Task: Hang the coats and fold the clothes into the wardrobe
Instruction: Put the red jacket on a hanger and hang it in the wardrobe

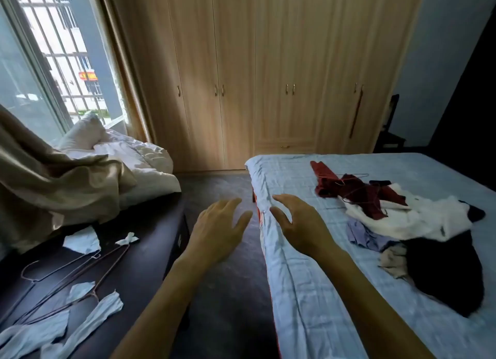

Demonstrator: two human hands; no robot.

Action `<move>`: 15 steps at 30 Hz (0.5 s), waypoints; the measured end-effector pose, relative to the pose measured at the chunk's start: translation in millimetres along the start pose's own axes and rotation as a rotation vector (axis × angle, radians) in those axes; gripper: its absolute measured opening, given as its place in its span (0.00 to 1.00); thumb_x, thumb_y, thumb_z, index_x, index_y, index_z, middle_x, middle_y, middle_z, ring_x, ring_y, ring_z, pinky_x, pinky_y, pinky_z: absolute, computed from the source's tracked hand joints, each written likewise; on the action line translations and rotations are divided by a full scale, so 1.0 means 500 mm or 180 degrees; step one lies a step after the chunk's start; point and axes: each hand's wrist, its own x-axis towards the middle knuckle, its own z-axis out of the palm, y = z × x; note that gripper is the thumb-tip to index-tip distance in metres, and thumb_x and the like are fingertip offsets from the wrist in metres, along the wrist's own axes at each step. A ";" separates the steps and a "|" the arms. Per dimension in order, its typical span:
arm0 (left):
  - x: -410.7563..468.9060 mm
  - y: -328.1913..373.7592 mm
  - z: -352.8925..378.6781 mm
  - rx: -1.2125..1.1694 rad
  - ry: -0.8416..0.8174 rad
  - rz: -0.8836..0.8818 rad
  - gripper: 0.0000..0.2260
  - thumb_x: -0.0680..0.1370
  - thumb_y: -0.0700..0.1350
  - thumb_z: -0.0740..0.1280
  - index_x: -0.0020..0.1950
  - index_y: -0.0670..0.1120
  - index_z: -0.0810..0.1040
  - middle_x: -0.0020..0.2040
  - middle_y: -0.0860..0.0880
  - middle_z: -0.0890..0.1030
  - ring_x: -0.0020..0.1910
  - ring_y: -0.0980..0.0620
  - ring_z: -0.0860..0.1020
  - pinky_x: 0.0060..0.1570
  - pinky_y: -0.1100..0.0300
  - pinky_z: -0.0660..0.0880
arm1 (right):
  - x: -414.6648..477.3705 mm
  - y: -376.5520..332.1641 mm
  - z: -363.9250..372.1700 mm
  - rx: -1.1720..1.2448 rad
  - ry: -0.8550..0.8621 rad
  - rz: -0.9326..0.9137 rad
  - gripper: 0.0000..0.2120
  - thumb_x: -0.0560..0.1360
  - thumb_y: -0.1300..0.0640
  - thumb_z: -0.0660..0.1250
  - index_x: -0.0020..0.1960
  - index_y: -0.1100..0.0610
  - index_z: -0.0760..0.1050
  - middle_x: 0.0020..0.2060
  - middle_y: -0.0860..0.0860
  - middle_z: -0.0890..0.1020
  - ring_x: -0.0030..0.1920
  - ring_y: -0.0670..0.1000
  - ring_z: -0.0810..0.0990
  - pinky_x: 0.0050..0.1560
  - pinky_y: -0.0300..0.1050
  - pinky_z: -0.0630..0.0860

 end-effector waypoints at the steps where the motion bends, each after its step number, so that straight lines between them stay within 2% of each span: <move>1: 0.002 0.004 0.013 -0.0020 -0.0007 0.0004 0.24 0.79 0.60 0.56 0.72 0.51 0.66 0.71 0.49 0.69 0.68 0.49 0.68 0.68 0.48 0.65 | 0.000 0.015 0.002 0.0031 -0.0005 0.0032 0.23 0.79 0.44 0.55 0.70 0.53 0.68 0.69 0.50 0.71 0.68 0.50 0.69 0.69 0.48 0.65; 6: 0.012 0.008 0.065 0.0062 -0.0197 -0.0154 0.24 0.79 0.59 0.56 0.72 0.51 0.65 0.71 0.48 0.68 0.69 0.49 0.68 0.69 0.49 0.64 | 0.002 0.078 0.035 0.0079 -0.0174 0.0117 0.24 0.79 0.42 0.54 0.69 0.53 0.69 0.68 0.51 0.73 0.67 0.51 0.71 0.67 0.51 0.68; 10: 0.052 -0.007 0.088 0.0078 -0.0252 -0.0140 0.23 0.80 0.58 0.57 0.72 0.49 0.66 0.70 0.48 0.69 0.67 0.49 0.69 0.66 0.53 0.66 | 0.024 0.118 0.064 0.0146 -0.0212 0.0212 0.22 0.79 0.43 0.55 0.69 0.53 0.70 0.67 0.50 0.74 0.66 0.51 0.72 0.67 0.50 0.69; 15: 0.123 -0.055 0.119 -0.0002 -0.0436 -0.0194 0.23 0.80 0.56 0.57 0.72 0.48 0.65 0.71 0.47 0.68 0.68 0.48 0.68 0.67 0.51 0.66 | 0.081 0.147 0.110 0.0102 -0.0320 0.0397 0.22 0.79 0.44 0.55 0.69 0.52 0.69 0.67 0.50 0.73 0.66 0.50 0.71 0.68 0.49 0.68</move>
